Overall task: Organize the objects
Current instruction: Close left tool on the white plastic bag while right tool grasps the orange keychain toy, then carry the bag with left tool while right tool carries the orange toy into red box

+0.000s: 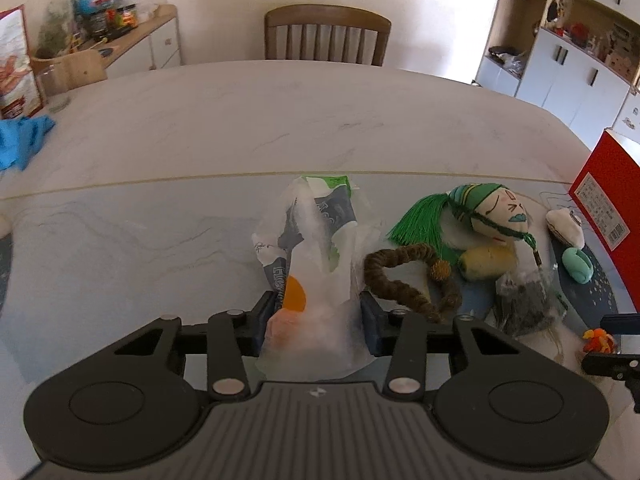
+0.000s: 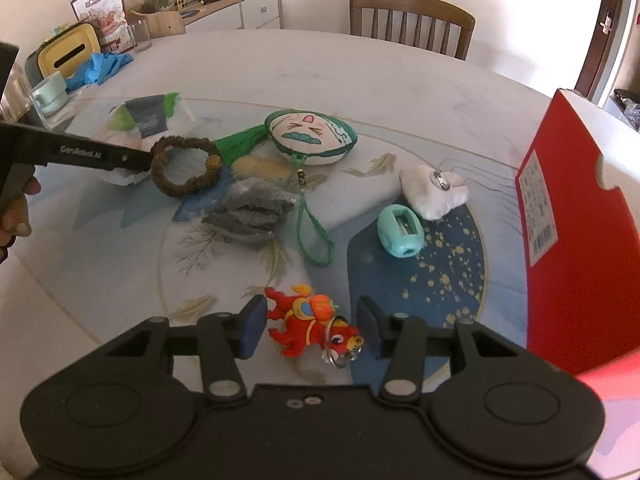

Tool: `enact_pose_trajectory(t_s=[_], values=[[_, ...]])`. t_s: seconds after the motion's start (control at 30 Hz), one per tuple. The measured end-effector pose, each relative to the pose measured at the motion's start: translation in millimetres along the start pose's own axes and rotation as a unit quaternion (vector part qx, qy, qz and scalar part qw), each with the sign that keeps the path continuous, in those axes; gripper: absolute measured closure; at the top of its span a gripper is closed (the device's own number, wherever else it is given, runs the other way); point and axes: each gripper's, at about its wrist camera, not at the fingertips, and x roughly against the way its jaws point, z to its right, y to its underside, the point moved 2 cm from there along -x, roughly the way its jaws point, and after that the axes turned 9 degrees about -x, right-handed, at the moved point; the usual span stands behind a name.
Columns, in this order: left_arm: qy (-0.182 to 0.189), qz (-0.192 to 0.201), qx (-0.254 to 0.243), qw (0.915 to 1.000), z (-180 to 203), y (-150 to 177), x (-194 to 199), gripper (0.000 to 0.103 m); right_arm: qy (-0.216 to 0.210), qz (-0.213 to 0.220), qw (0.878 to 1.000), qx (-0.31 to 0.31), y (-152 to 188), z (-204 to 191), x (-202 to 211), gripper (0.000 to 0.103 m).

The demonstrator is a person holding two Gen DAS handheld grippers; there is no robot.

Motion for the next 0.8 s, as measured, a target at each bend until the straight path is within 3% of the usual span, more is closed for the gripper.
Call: enact_pose_trajectory(t_s=[0.37,0.8], values=[[-0.013,0.011,0.01,0.9998,6.1,7.0,49.3,0.06,-0.016,0.029,0.999,-0.017,8.9,1.1,39.3,0.055],[0.027,0.032,-0.031,0.9986,77.2,-11.5,101.1,0.06,-0.029,0.076,0.996,-0.024,2.7,19.5,99.4,0.055]])
